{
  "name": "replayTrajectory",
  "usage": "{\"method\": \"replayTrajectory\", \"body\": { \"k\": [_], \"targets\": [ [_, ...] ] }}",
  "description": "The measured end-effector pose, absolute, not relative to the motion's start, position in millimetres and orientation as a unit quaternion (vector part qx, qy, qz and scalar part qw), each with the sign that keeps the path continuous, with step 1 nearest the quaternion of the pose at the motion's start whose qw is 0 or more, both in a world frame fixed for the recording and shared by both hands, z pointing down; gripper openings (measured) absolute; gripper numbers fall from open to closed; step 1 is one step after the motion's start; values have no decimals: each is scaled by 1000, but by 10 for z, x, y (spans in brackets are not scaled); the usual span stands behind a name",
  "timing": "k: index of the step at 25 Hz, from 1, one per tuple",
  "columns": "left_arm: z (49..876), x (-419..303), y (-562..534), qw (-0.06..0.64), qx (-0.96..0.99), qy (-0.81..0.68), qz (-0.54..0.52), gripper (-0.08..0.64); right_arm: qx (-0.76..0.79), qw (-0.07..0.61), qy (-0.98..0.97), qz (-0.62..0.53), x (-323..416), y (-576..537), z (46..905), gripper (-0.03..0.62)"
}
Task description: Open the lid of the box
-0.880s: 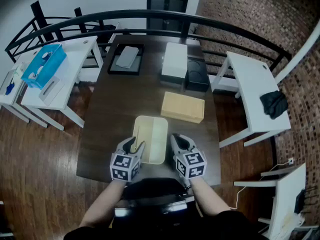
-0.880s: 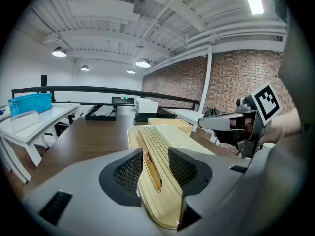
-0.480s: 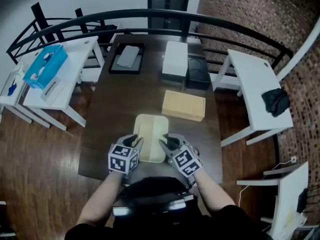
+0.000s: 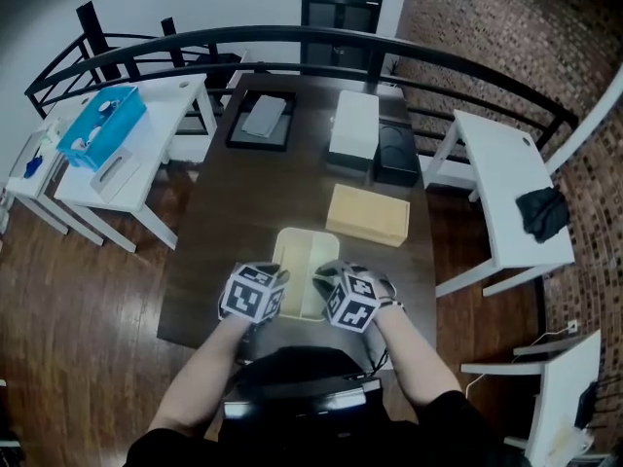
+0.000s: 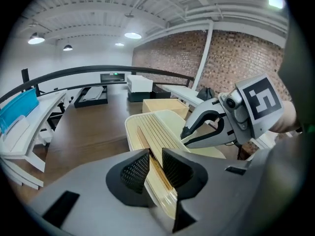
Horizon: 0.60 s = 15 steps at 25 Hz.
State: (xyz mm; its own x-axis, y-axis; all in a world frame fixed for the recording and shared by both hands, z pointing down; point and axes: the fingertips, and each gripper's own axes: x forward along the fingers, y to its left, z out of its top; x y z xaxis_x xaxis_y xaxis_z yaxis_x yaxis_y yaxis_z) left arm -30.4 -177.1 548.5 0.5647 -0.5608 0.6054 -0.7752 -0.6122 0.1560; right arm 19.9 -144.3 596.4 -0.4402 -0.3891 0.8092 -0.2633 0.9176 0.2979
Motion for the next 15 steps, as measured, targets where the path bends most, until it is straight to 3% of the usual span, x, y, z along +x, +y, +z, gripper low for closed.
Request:
{"method": "replayTrajectory", "body": {
  "k": [15],
  "targets": [
    [5333, -455, -1862, 291, 825, -443, 199, 28, 224, 507, -829, -74, 196, -1463, 6034, 49]
  ]
}}
